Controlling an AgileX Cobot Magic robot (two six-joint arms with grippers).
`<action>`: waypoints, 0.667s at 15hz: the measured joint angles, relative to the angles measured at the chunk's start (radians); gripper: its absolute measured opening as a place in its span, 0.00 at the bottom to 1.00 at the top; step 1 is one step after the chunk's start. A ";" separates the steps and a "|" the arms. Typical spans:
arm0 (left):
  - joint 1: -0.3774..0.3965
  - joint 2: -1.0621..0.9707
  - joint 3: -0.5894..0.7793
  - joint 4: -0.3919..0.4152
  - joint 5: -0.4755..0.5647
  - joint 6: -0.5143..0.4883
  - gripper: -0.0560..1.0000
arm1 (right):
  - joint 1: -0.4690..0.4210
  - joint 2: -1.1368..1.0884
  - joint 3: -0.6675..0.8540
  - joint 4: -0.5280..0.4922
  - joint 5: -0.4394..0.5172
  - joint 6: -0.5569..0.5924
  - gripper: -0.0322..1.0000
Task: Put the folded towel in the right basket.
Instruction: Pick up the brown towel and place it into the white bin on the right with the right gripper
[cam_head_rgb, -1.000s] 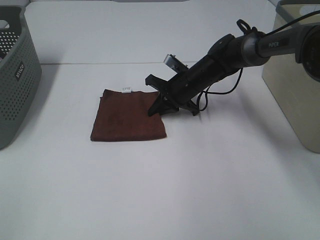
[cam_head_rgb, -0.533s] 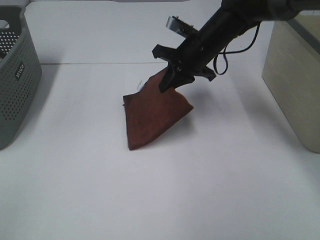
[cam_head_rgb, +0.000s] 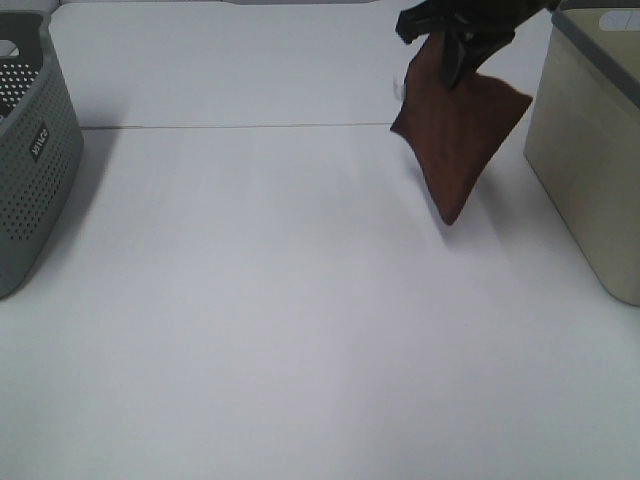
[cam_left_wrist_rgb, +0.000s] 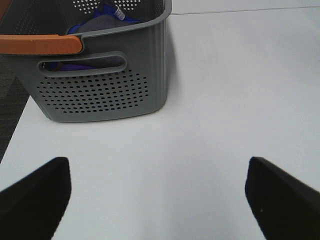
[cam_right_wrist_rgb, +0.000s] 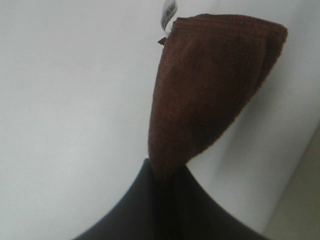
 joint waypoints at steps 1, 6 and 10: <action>0.000 0.000 0.000 0.000 0.000 0.000 0.89 | 0.000 -0.010 -0.033 -0.042 0.000 0.005 0.08; 0.000 0.000 0.000 0.000 0.000 0.000 0.89 | -0.062 -0.088 -0.066 -0.158 0.003 -0.007 0.08; 0.000 0.000 0.000 0.000 0.000 0.000 0.89 | -0.266 -0.155 -0.066 -0.063 0.003 -0.016 0.08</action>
